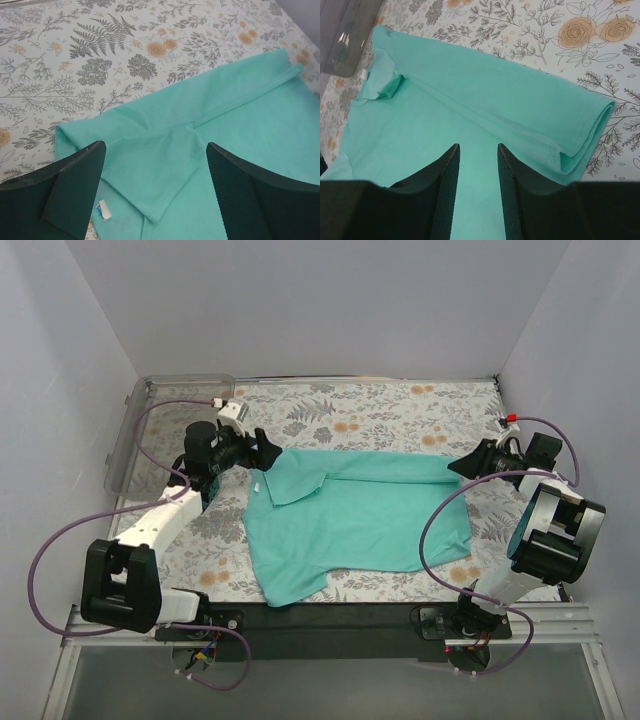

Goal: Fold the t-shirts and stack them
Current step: Fold the tshirt

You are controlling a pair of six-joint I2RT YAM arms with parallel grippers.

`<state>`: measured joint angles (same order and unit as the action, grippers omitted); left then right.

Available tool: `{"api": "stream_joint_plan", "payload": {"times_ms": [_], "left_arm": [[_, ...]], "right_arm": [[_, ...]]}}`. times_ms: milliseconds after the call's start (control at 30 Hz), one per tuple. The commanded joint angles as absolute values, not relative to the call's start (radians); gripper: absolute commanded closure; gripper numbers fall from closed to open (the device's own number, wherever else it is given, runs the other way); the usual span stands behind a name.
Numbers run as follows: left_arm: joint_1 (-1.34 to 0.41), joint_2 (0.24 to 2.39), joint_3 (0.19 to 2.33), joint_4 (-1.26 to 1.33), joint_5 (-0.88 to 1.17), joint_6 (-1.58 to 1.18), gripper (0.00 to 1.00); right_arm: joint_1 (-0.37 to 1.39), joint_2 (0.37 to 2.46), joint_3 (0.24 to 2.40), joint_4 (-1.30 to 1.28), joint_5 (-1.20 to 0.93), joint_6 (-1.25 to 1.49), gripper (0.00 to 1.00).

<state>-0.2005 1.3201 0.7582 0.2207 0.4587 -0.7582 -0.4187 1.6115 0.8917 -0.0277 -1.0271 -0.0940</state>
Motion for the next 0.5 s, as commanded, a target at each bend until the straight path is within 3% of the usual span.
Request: {"api": "stream_joint_plan", "payload": {"times_ms": [0,167,467], "left_arm": [[-0.204,1.334,0.848,0.086,0.426,-0.862,0.25],[-0.204,1.261,0.81,-0.07,0.465,-1.025,0.3],[-0.204,0.916,0.657,-0.375,0.365,-1.317,0.25]], "right_arm": [[-0.422,1.594,0.905,-0.083,-1.06,-0.149,0.63],[-0.42,1.565,0.959,-0.329,-0.997,-0.455,0.62],[-0.416,1.447,0.957,-0.805,-0.888,-1.153,0.58]]}}
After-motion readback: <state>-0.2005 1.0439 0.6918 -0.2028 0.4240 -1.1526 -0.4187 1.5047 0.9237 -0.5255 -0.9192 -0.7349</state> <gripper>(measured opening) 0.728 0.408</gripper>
